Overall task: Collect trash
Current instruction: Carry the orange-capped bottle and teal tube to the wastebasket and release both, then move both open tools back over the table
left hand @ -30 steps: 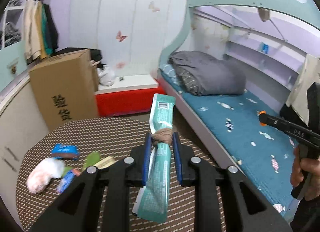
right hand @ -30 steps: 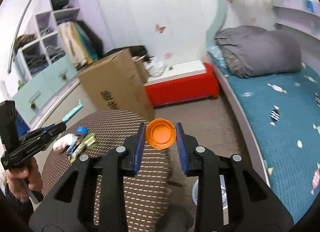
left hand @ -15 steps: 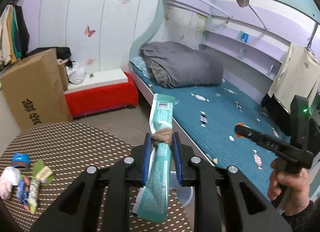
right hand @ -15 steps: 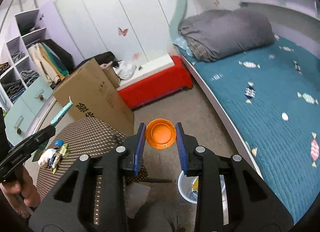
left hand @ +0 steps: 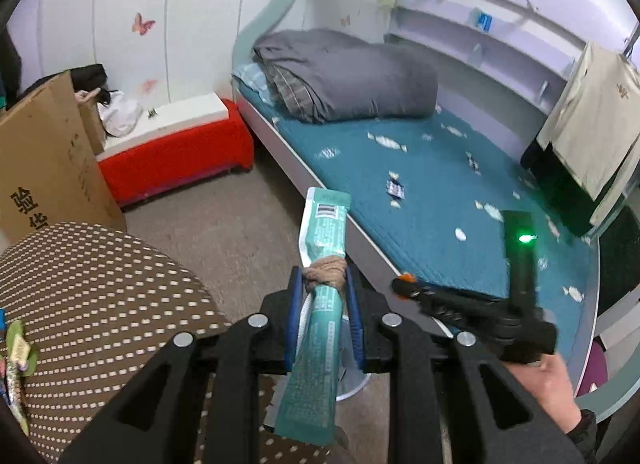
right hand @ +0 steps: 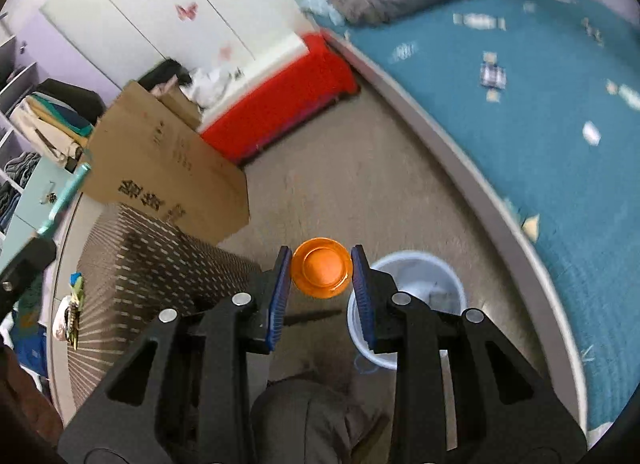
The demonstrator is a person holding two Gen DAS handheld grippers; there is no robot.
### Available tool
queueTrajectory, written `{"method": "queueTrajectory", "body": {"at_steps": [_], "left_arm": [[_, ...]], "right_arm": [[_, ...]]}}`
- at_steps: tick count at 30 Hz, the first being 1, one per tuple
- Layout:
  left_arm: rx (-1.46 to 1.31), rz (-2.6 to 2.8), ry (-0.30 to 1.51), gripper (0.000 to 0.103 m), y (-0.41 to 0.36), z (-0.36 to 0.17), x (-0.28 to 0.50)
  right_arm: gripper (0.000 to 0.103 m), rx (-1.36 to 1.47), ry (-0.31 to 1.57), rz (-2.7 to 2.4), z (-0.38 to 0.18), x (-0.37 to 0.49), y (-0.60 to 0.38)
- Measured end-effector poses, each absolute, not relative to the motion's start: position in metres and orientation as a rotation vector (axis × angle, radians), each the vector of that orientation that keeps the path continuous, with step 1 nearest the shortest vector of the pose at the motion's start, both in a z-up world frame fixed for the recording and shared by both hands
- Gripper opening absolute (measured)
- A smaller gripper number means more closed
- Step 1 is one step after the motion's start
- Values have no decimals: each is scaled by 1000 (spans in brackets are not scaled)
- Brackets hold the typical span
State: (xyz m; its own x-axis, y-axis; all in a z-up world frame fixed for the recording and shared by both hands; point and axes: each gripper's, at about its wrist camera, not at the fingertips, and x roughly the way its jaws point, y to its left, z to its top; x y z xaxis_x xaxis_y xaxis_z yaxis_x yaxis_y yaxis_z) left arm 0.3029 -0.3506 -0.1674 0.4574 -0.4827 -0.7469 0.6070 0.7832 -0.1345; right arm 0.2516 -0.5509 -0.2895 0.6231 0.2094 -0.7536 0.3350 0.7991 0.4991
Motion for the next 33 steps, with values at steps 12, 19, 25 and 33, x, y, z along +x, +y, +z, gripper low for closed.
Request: {"method": "queueTrajectory", "body": {"at_steps": [12,19,25,33], "left_arm": [[264,-728,1033,21,-411,-234,323],[289,-725,1062,95,-428,-249,333],[273,-673,1053,95,-412,-240,335],[216,-637,997,95,-366,-209,324]], "right_arm": [[81,766,867,-183,-298,220,-590],[85,765,824,-204,-282,208,-596],[91,783,823,-207,-280,203,-589],[96,747,811,-192,-262,200,-563]]}}
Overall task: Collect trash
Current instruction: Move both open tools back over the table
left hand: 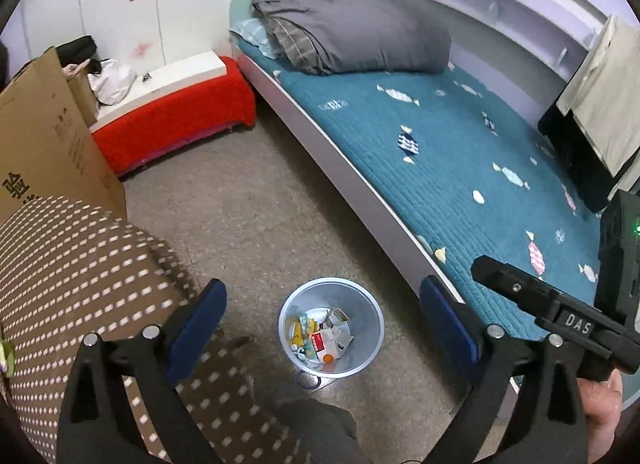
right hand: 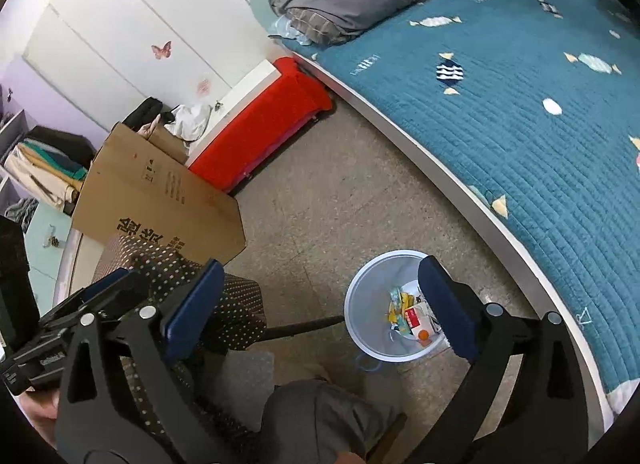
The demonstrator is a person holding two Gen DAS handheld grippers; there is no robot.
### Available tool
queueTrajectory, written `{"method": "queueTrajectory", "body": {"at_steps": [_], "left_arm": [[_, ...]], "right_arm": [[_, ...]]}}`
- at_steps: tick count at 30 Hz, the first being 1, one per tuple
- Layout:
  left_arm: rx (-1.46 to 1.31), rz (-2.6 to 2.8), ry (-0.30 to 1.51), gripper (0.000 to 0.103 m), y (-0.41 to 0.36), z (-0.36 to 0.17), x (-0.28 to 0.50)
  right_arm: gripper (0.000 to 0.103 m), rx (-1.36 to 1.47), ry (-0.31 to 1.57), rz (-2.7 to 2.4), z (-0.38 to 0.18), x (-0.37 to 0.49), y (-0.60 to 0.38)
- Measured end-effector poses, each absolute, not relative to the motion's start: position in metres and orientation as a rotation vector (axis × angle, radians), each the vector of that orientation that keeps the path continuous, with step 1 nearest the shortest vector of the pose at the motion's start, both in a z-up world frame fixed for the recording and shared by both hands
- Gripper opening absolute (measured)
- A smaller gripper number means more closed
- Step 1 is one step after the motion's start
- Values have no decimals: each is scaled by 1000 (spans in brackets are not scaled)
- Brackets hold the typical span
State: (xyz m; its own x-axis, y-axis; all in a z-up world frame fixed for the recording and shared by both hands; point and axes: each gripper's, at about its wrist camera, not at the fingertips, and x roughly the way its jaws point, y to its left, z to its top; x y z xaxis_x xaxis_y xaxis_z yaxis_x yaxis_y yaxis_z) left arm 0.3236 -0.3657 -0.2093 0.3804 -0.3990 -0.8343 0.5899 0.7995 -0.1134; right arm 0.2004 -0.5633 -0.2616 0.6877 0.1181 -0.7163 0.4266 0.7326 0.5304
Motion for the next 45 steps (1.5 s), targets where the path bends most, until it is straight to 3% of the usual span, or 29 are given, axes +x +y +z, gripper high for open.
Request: {"method": "queueTrajectory", "body": {"at_steps": [24,45], "left_arm": [[132,-526,761,95,-227,-126,269],[-1,-240,694,96,-36,-119,268]], "right_arm": [[97,525,774,-13,-171,226,-434],[97,308,847,232,-145,272,-270]]}}
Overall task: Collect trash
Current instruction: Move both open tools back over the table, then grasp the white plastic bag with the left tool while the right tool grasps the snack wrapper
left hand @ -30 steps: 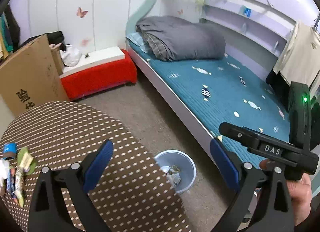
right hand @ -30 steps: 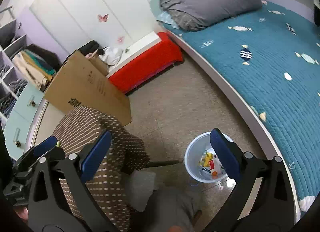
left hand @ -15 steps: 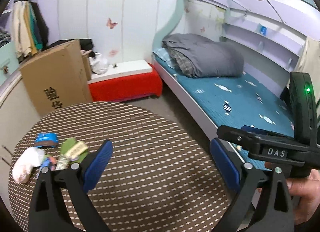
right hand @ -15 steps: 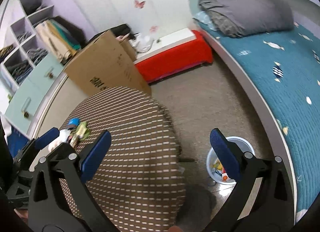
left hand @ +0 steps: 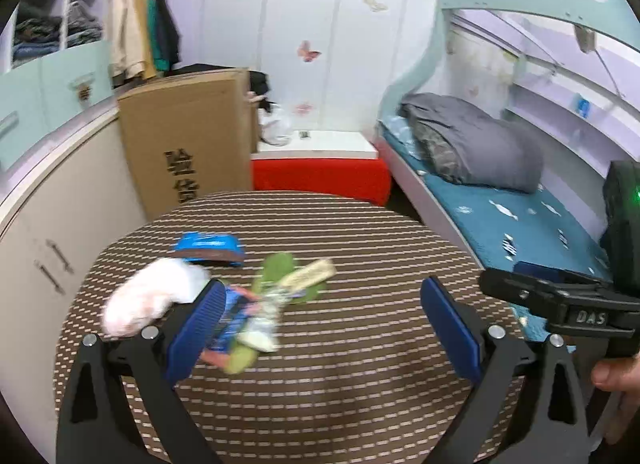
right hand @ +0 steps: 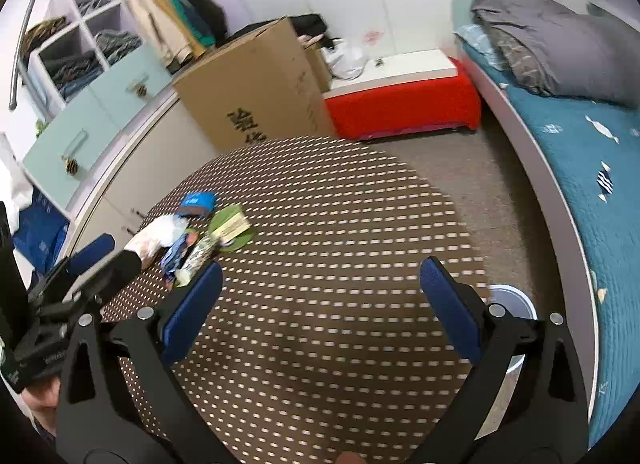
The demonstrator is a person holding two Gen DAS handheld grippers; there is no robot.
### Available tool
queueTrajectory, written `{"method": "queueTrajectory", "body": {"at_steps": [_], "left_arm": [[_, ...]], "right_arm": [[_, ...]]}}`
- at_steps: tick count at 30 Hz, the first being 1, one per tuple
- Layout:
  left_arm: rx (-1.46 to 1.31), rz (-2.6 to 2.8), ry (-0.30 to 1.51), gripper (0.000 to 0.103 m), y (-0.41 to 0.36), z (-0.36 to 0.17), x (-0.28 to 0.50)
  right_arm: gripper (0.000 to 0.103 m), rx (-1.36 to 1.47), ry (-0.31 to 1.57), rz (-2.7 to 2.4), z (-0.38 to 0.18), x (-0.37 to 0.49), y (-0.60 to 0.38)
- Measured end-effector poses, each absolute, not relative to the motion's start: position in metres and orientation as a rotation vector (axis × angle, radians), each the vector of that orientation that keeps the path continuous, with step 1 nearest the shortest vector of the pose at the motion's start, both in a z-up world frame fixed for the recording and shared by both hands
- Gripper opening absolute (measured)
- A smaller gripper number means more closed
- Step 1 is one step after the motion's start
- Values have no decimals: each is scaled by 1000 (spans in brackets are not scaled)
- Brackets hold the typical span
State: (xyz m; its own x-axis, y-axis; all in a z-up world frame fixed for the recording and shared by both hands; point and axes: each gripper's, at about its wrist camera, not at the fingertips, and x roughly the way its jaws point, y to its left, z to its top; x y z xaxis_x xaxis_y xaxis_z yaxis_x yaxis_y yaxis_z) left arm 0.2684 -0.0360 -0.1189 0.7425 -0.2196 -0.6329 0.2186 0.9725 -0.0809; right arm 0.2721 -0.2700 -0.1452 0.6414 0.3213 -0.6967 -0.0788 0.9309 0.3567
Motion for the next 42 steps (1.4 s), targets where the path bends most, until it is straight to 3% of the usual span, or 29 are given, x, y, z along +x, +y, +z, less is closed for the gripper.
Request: {"method": "queueTrajectory", "body": {"at_steps": [9,21,23,24,25,26,27,33,38,40,42], "left_arm": [[-8,-94,709,96,58,-139,290],[96,-80,791,95,107,-182,339],[92,-102,808,89,108,-190,347],[85,-114,823,72,108,-194,350],[68,-135,849,60,109,-199,353],[56,-143,857,55,110,-201,353],[45,-146,860,51,110,-202,353],[26,-145,846,43,104,-204,341],[33,-131,841,44,99,-204,340],[37,-119,842,60,98,-206,341],[24,-138,855,59,97,-209,344]], "right_arm": [[97,247,897,286,-153,286,-212],[97,177,956,317,-178,317,-152],[96,181,970,321,-185,324,-143],[96,190,979,322,-189,330,-137],[89,196,985,322,-191,332,-134],[76,203,992,322,-194,336,-131],[71,215,1005,320,-198,341,-126],[50,235,1027,346,-210,352,-104],[26,175,1015,356,-214,351,-88],[22,165,1016,372,-214,346,-86],[21,162,1013,378,-214,340,-88]]}}
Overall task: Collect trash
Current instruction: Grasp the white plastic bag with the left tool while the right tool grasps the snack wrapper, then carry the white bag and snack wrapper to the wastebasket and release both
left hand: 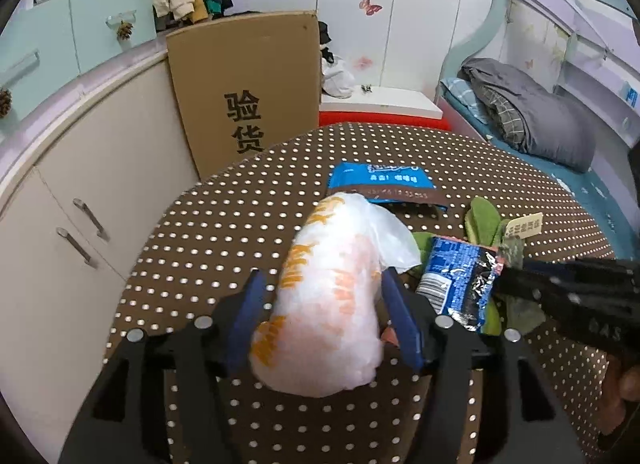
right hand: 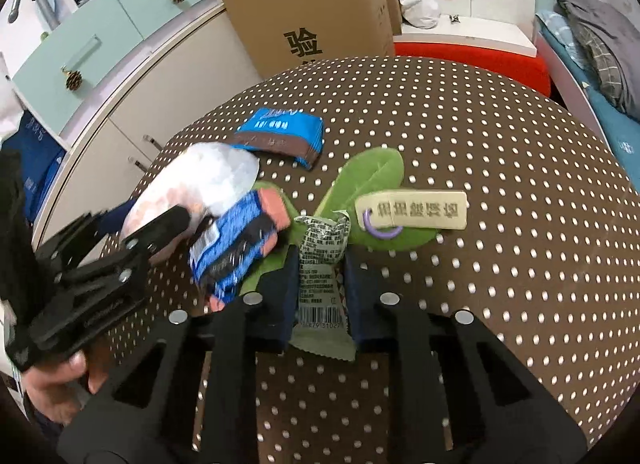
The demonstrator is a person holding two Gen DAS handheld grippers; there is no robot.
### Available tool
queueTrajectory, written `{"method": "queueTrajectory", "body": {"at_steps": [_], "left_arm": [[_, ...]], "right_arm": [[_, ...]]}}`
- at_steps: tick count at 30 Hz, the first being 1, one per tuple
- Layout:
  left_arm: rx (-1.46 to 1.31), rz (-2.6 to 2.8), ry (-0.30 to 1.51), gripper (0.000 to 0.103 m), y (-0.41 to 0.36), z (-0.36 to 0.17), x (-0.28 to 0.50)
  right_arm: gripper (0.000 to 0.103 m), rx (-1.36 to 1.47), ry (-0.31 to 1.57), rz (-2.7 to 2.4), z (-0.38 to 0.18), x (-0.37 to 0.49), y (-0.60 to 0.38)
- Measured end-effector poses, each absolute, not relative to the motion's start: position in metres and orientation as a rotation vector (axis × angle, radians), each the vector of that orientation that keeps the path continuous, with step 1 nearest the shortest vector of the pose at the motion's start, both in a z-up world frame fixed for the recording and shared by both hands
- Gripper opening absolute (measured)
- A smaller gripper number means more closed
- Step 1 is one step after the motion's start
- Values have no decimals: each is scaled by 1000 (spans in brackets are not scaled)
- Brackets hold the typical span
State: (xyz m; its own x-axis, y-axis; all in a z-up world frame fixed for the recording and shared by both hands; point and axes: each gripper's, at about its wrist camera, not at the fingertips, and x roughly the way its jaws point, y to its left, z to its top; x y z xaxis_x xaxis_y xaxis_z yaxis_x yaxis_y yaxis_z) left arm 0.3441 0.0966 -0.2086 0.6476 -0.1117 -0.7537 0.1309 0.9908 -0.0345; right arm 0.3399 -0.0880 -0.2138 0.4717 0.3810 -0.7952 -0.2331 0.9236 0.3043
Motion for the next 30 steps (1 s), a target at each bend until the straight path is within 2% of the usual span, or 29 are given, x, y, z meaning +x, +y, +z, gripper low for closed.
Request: {"method": "queueTrajectory", "body": {"at_steps": [2,7,22,30], "left_arm": [[18,-149,864,48,96,-211,346],[-27,-146,858,42,97,-210,339],[-76,-53,771,40,103,-168,283],[-50,-108,713,40,63,-131,260]], "right_arm": [[21,175,999,388,-213,330,-95],[21,182,973,397,-207,308,-116],[21,230,846,396,-165,272,-189],[21,268,745,343,-140,251,-248]]}}
